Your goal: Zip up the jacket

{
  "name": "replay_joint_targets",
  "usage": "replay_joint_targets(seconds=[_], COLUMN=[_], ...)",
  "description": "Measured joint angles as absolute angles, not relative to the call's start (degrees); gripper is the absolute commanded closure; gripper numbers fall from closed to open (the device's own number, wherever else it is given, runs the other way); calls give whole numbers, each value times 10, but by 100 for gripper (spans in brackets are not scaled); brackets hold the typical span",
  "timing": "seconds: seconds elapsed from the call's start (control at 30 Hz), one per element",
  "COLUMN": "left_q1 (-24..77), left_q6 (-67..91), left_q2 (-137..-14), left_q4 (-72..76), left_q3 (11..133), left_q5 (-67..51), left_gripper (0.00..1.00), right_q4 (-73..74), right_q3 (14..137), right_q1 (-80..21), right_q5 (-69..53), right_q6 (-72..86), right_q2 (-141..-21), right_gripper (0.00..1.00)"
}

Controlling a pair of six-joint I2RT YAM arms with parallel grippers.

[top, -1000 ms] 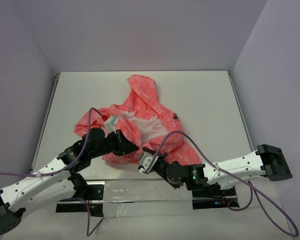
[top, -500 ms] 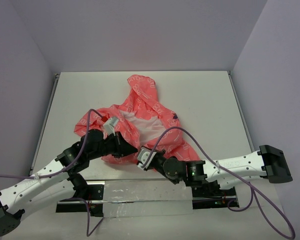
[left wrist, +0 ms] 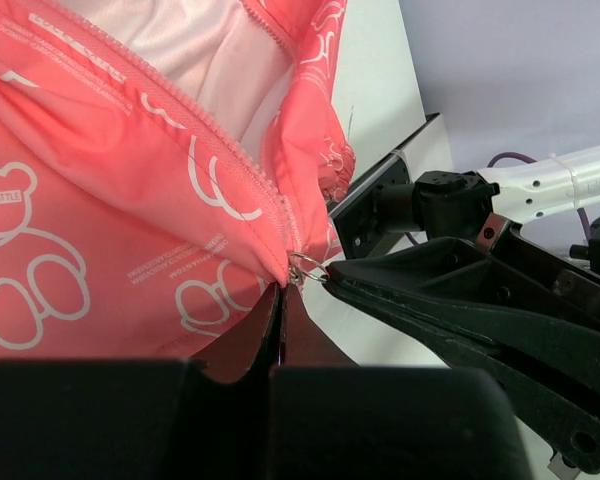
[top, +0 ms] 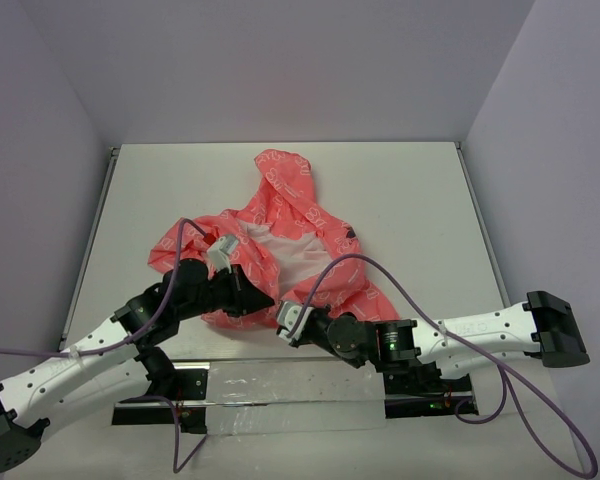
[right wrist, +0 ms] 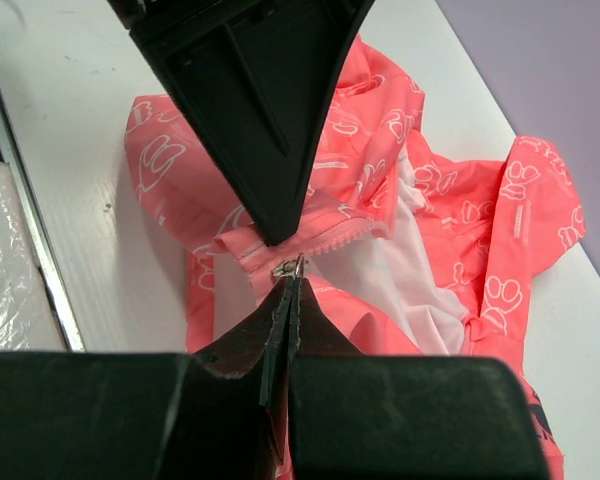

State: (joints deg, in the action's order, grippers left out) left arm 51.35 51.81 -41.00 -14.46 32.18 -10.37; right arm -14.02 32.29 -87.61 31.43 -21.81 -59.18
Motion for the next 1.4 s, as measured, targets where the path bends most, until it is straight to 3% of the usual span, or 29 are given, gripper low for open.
replay_joint_targets(seconds=[1.03, 1.4], left_q1=[514, 514], left_q6=[518, 518], left_q2=[-413, -412], left_q4=[-142, -144], left_q3=[322, 322], left_q5=[-96, -97], left_gripper=[100, 100], right_q4=[-112, -115], right_q3=[325, 326], right_q1=[-895, -895], right_q5=[345, 365], right_q6=[-206, -211], right_q2=[-587, -596], right_gripper=[100, 90])
